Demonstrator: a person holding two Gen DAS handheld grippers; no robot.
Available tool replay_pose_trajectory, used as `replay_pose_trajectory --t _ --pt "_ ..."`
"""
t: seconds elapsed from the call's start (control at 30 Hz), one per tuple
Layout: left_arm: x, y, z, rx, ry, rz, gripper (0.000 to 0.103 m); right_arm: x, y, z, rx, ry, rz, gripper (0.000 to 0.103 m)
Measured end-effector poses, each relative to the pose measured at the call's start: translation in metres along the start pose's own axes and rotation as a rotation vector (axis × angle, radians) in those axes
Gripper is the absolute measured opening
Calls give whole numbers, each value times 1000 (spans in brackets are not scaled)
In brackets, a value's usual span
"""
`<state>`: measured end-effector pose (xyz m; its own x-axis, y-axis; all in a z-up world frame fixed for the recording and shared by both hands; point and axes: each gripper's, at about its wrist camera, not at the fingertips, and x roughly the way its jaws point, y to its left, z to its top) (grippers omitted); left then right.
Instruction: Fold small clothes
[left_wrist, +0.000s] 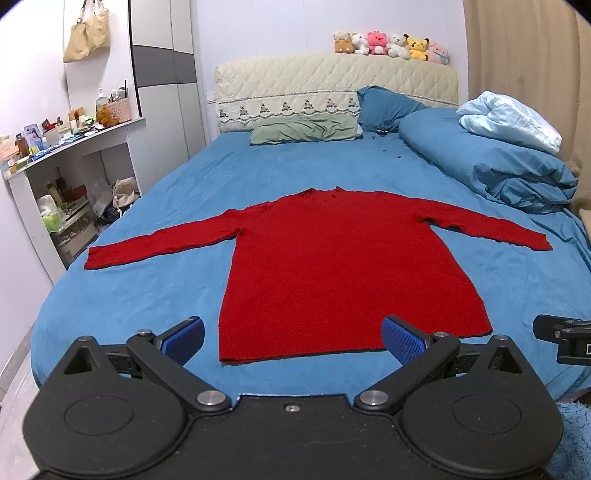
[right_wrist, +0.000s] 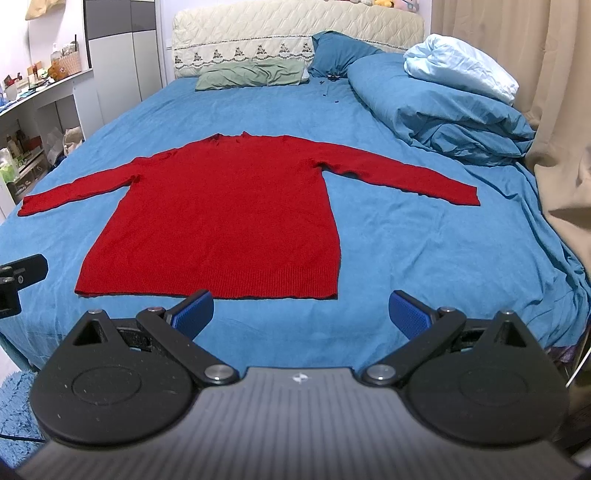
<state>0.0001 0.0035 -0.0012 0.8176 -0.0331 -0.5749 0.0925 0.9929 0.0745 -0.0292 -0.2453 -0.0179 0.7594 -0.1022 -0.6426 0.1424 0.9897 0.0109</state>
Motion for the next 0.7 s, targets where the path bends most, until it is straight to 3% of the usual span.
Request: replay_pose_trajectory --t 0.7 --pt "0 0 -1 -2 -10 5 103 3 9 3 -2 3 -2 103"
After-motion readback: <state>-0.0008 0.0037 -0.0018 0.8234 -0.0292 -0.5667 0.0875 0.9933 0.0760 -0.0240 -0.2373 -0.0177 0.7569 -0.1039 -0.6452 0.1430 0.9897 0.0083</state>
